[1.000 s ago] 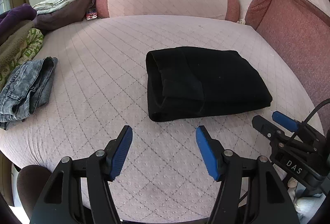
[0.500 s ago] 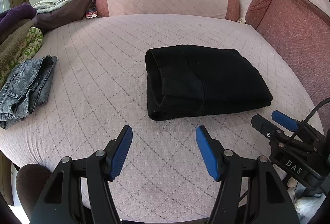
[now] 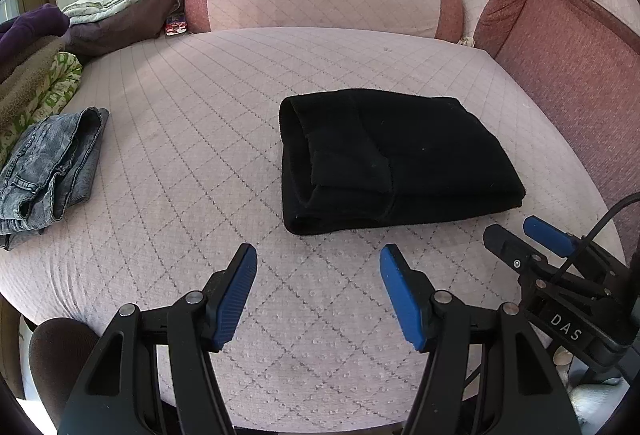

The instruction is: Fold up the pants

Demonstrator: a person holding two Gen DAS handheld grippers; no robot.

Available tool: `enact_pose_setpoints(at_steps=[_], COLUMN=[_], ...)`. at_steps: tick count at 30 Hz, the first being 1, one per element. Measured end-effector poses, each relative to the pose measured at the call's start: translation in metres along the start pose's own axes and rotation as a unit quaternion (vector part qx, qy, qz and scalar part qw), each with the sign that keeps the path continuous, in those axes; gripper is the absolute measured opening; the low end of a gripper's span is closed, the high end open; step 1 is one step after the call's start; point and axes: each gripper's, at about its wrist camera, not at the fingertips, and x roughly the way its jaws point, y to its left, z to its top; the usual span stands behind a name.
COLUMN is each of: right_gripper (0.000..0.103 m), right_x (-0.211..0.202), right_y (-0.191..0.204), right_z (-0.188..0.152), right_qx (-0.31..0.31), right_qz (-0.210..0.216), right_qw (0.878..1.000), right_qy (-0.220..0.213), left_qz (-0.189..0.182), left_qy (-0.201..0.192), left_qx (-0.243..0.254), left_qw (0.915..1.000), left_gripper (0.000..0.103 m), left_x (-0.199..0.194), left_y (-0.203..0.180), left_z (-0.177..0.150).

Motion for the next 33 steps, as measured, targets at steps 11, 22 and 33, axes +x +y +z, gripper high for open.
enact_pose_setpoints(at_steps=[11, 22, 33], right_gripper=[0.072, 0.079, 0.079], right_x=[-0.025, 0.014, 0.102], right_y=[-0.016, -0.079, -0.107], right_z=[0.024, 0.09, 0.101], right_qx=[0.029, 0.092, 0.189], right_qz=[0.022, 0.052, 0.164], right_qw=[0.999, 0.994, 0.962], right_qy=[-0.033, 0.026, 0.109], left_qz=[-0.063, -0.136, -0.233], left_qy=[0.013, 0.071, 0.097], left_qx=[-0.072, -0.094, -0.132], left_qw=[0.9953, 0.9837, 0.9585], left_gripper=[0.064, 0.066, 0.09], left_x=[0.005, 0.067, 0.125], left_y=[0.047, 0.051, 0.064], left_z=[0.041, 0.074, 0.086])
